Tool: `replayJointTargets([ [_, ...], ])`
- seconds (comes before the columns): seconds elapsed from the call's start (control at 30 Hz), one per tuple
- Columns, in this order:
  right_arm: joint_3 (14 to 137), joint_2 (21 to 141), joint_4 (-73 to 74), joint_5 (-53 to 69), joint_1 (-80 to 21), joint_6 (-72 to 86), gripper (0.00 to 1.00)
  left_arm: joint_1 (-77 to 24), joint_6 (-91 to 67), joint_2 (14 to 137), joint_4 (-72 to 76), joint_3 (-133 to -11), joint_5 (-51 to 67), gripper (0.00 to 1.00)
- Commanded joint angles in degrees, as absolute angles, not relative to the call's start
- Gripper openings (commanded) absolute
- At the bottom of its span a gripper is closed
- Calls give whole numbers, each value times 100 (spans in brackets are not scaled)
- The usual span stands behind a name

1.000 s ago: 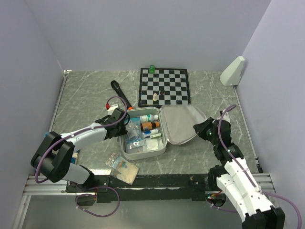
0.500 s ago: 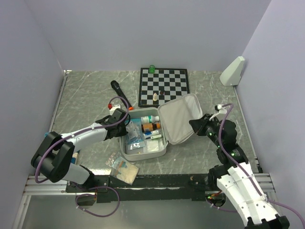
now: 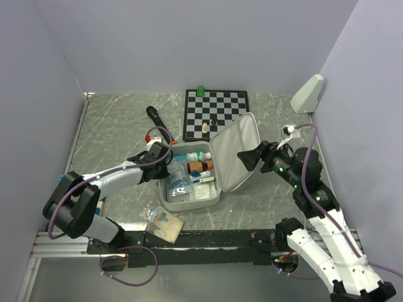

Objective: Organize the medicine kit
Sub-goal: Adjust the medicine box at the center of the board.

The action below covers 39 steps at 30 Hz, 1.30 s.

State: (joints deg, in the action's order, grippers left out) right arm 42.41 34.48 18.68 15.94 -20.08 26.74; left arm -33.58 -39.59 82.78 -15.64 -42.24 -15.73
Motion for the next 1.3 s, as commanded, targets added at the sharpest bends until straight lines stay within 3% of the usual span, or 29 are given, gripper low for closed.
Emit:
replayJointTargets([
  [0.0,5044,4173,2240,1888,-1951,2777,92,-3393,-3990,8376,-870,-4412,-1336,5],
  [0.17,5291,4527,2514,1740,-1899,2769,72,-3445,-3727,8516,-809,-4771,-1327,5],
  [0.33,5274,4597,2803,1591,-1793,2681,39,-3472,-3516,8859,-747,-5176,-1152,4],
  [0.6,5299,4359,2909,757,-1679,2602,32,-3612,-3735,9167,-878,-5642,-1133,4],
  [0.7,5492,4561,3014,695,-1644,2540,33,-3612,-3990,9053,-1238,-5783,-1414,21],
  [0.77,5528,4614,3111,642,-1644,2540,42,-3612,-4034,8808,-1405,-5792,-1598,39],
  [0.83,5467,4571,3094,580,-1643,2549,53,-3612,-4121,8466,-1590,-5757,-1880,64],
  [0.9,5449,4518,3094,536,-1635,2558,63,-3604,-4140,8088,-1888,-5757,-2135,80],
  [0.97,5432,4474,3111,527,-1635,2566,66,-3612,-4244,7657,-2414,-5713,-2355,91],
  [1.27,5247,4394,2909,756,-1635,2698,68,-3919,-7361,4653,-3541,-3238,-1855,99],
])
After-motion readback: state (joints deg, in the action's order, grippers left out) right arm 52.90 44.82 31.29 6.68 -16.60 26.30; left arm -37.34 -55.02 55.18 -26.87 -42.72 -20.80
